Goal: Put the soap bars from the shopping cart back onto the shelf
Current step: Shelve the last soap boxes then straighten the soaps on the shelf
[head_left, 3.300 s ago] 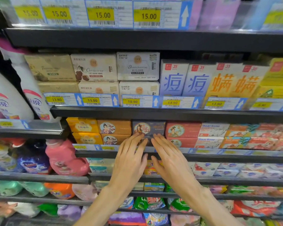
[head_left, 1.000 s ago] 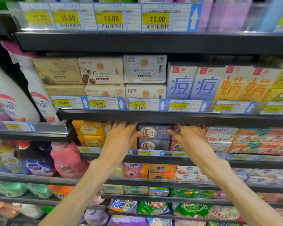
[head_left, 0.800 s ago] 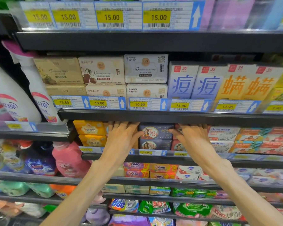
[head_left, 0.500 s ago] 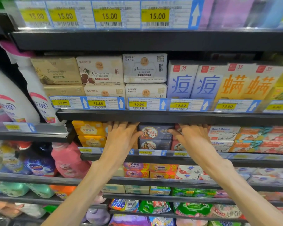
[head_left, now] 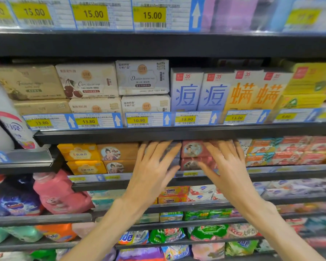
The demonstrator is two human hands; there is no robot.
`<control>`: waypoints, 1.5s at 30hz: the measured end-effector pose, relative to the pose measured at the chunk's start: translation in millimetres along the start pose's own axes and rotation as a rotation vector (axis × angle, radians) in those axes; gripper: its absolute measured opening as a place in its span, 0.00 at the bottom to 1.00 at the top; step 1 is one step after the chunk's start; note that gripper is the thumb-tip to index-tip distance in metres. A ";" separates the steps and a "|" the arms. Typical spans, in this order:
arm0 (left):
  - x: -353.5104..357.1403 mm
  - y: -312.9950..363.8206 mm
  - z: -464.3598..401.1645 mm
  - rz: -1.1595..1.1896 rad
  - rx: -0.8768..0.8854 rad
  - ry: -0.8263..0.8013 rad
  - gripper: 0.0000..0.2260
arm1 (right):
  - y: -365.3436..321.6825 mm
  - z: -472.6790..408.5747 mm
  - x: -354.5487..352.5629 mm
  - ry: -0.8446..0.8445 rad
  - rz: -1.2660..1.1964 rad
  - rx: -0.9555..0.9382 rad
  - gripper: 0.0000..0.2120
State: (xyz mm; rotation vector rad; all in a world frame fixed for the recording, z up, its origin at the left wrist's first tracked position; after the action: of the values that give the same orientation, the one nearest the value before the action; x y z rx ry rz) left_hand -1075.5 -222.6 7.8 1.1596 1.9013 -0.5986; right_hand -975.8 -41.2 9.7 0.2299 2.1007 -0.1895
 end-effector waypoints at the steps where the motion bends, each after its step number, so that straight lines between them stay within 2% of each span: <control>1: 3.3 7.1 -4.9 0.005 -0.002 0.002 0.20 | 7.5 5.4 0.1 0.015 0.007 0.015 0.22; 7: 24.9 33.0 -28.8 -0.060 -0.102 -0.010 0.21 | 38.9 12.3 1.0 0.032 0.046 0.081 0.21; 14: 34.0 34.9 -39.3 -0.158 -0.280 -0.027 0.22 | 52.6 -2.8 3.3 0.070 0.045 0.059 0.23; 20: 36.2 28.2 -39.8 -0.196 -0.372 -0.055 0.28 | 64.3 -12.5 13.4 0.077 0.029 -0.008 0.26; 33: 36.3 24.3 -38.4 -0.211 -0.361 -0.035 0.28 | 68.3 -19.8 22.0 0.017 -0.075 0.054 0.27; 37: 35.7 21.8 -39.1 -0.194 -0.357 -0.043 0.28 | 63.6 -15.8 17.8 0.068 -0.138 0.014 0.28; 45: 35.2 23.3 -39.1 -0.197 -0.339 -0.028 0.28 | 63.9 -10.5 12.1 0.016 -0.152 0.004 0.30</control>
State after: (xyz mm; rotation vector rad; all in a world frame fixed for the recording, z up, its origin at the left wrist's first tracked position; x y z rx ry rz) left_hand -1079.0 -165.5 0.8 0.7507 2.0120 -0.3730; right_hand -975.3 24.2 1.9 0.0744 2.1349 -0.2826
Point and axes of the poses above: each hand's wrist, its own z-axis away from the middle knuckle, its own x-axis out of the palm, y = z × x, the point moved 4 cm from there along -z, towards the middle knuckle, and after that the axes turned 6 degrees about -y, right-handed, at the moved point
